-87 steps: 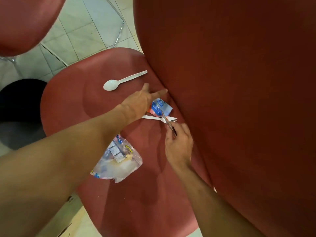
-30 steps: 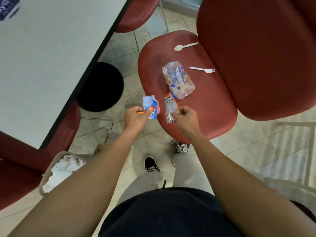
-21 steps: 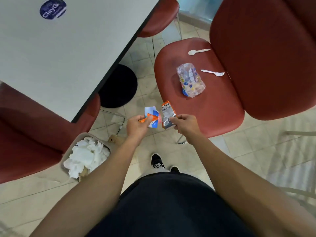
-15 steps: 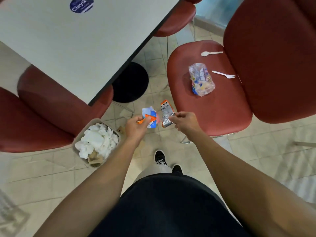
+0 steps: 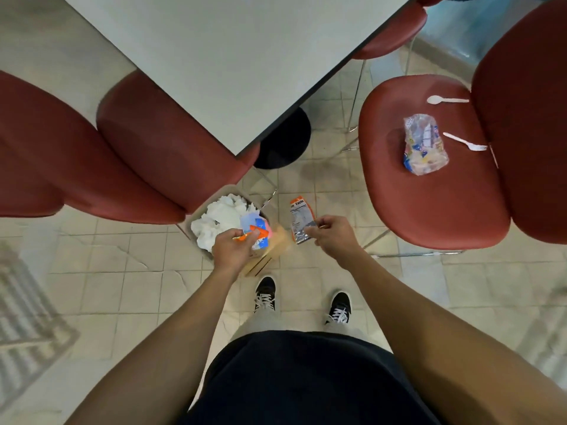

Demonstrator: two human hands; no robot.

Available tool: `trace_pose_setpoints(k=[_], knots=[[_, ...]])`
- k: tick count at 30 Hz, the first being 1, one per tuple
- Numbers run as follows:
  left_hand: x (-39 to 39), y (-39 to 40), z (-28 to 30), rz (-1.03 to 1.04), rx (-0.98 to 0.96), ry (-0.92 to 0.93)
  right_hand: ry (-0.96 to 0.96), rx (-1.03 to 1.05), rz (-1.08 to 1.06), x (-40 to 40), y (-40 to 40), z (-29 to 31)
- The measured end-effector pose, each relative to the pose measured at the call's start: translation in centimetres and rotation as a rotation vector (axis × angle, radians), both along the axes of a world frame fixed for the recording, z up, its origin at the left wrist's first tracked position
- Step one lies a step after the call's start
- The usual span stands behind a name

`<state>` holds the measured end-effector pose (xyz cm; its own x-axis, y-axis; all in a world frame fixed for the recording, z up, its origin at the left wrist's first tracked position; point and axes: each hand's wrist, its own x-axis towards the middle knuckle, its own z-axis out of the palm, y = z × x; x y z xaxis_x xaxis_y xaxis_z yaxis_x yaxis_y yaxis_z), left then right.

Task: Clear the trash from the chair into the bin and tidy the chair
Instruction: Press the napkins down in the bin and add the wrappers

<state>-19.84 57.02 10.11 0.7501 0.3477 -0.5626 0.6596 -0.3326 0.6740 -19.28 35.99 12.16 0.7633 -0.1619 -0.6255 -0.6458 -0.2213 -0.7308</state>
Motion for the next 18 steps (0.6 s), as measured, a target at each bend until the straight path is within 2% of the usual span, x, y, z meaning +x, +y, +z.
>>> trace_pose_setpoints(k=[4, 12, 14, 18], knots=[[1.5, 5.9, -1.1, 0.002, 0.078, 0.037, 0.015, -0.133, 0.078, 1.9, 6.0, -1.3], [3.7, 12.2, -5.5, 0.058, 0.153, 0.058, -0.130, -0.555, 0.412, 5.7, 13.9, -3.6], [4.1, 12.8, -6.8, 0.023, 0.167, 0.065, -0.150, -0.620, 0.490, 7.1, 15.3, -4.4], [4.4, 12.8, -9.2, -0.163, 0.231, 0.065, -0.165, -0.674, 0.507, 9.5, 17.6, -6.5]])
